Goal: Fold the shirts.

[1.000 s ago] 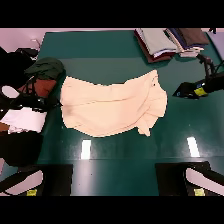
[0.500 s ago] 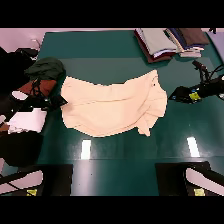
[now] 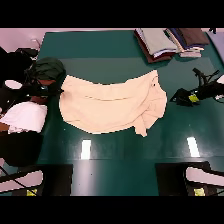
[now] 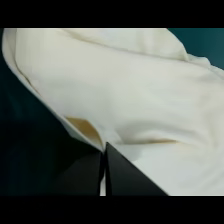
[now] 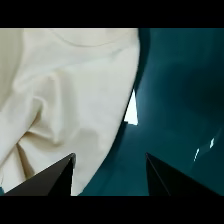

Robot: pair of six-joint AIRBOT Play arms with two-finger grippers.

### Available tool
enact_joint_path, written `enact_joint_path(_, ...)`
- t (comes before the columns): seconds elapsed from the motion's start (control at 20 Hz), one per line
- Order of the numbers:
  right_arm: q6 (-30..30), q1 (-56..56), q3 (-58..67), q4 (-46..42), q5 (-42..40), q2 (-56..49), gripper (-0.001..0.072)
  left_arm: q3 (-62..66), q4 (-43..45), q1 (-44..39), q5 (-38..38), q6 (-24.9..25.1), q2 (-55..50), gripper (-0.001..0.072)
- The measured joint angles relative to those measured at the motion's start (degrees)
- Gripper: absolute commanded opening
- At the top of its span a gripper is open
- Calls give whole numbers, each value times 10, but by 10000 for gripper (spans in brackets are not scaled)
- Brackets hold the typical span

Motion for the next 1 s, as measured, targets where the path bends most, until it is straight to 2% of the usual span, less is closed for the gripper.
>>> enact_joint_path(0.2, -30, -7, 9, 50, -39, -66, 518, 11, -1, 0, -11, 2, 0, 25)
enact_joint_path(0.3, -39, 3, 28, 64, -50, -99, 494, 13, -1, 0, -13, 3, 0, 25)
enact_joint_path(0.4, -45, 19, 55, 73, -55, -130, 353, 14, -2, 0, -15, 3, 0, 25)
enact_joint_path(0.45, -47, 28, 70, 74, -59, -144, 256, 14, -2, 0, -16, 3, 0, 25)
enact_joint_path(0.5, -49, 37, 85, 75, -59, -156, 74, 15, -2, 0, -16, 3, 0, 25)
enact_joint_path(0.55, -51, 45, 98, 75, -60, -163, 13, 15, -2, 0, -19, 3, 0, 25)
enact_joint_path(0.75, -66, 67, 150, 76, -57, -155, 13, 34, -1, 0, -36, 3, 16, 24)
enact_joint_path(1.0, -82, 55, 261, 78, -10, -29, 13, 148, 2, 0, -46, 3, 125, 24)
